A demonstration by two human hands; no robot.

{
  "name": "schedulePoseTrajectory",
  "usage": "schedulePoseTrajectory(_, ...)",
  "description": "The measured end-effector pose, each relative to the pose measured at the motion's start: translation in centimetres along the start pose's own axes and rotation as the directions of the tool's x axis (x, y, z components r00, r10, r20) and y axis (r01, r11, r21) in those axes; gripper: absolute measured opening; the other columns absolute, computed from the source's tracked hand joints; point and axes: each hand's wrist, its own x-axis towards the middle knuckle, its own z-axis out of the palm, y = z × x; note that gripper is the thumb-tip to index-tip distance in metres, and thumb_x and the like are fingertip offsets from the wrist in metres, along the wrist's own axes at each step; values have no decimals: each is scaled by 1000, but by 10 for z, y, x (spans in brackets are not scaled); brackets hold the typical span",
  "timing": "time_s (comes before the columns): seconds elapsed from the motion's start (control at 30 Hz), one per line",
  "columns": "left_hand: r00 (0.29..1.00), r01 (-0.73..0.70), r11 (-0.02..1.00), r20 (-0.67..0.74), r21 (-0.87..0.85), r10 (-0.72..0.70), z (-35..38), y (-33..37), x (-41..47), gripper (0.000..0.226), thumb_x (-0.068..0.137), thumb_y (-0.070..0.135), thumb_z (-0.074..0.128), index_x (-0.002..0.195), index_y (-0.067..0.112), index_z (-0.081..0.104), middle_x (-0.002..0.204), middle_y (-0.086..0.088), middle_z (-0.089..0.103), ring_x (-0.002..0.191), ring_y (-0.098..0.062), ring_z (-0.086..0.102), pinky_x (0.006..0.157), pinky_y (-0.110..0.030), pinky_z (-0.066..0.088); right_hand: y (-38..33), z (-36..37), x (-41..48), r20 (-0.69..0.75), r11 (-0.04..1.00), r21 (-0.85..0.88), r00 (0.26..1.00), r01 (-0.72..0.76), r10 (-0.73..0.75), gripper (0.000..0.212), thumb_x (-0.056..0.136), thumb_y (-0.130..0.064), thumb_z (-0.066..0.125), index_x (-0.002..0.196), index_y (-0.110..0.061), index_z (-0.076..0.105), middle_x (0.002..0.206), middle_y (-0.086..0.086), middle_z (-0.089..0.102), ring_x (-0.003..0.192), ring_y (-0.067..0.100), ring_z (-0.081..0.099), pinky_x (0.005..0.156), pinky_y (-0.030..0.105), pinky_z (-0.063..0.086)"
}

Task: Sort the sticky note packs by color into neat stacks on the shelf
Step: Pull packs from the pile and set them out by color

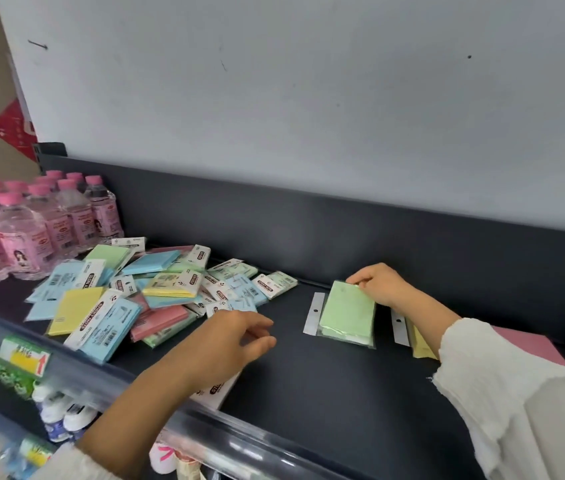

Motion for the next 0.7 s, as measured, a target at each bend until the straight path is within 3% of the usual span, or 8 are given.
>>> schedulePoseTrajectory(0.1,999,35,997,-19,65,-34,-12,-11,-11,37,89,38,61,124,27,61,111,15,67,96,5,59,89,-14,46,6,12,3,8,992,-126,999,32,-31,28,94,-7,50,116,-13,66,131,5,56,117,21,52,88,19,37)
schedulePoseTrajectory(0.2,997,72,981,4,182,-74,-22,-17,-20,40,87,45,61,123,26,61,117,9,65,98,-3,59,88,-21,47,-3,19,-1,13,984,-140,994,112,-111,29,92,-14,58,120,-16,63,135,4,52,121,22,50,92,22,36)
schedulePoseTrajectory(0.27,989,104,963,80,249,-128,-28,-20,-23,52,85,52,60,129,26,55,122,8,60,103,-6,57,88,-23,46,-16,23,-10,41,964,-163,978,210,-206,28,90,-17,61,118,-18,65,130,1,56,120,21,50,94,23,36)
schedulePoseTrajectory(0.4,945,171,926,211,337,-251,-34,-23,-27,82,75,66,60,140,21,38,137,4,48,119,-13,48,97,-27,41,-49,39,-37,185,943,-91,936,320,-300,25,89,-17,63,113,-19,67,101,-4,63,106,16,57,90,23,41)
schedulePoseTrajectory(0.47,916,206,896,244,393,-318,-35,-23,-29,92,71,68,63,143,21,33,142,3,43,126,-17,44,103,-32,38,-63,51,-49,268,931,-56,903,362,-335,25,88,-19,63,113,-21,68,107,-7,64,106,11,58,93,23,43)
schedulePoseTrajectory(0.57,906,256,898,234,357,-352,-35,-25,-29,94,67,63,71,142,22,34,142,3,43,126,-19,44,105,-36,38,-78,68,-66,370,914,4,848,406,-379,30,87,-17,65,118,-19,65,116,-7,65,104,4,59,96,21,43)
schedulePoseTrajectory(0.7,928,314,931,146,185,-342,-33,-28,-26,94,62,44,83,141,22,37,137,4,49,122,-16,49,103,-34,41,-86,88,-82,474,915,60,796,398,-377,43,85,-23,68,126,-16,58,121,-3,64,109,8,59,102,28,44)
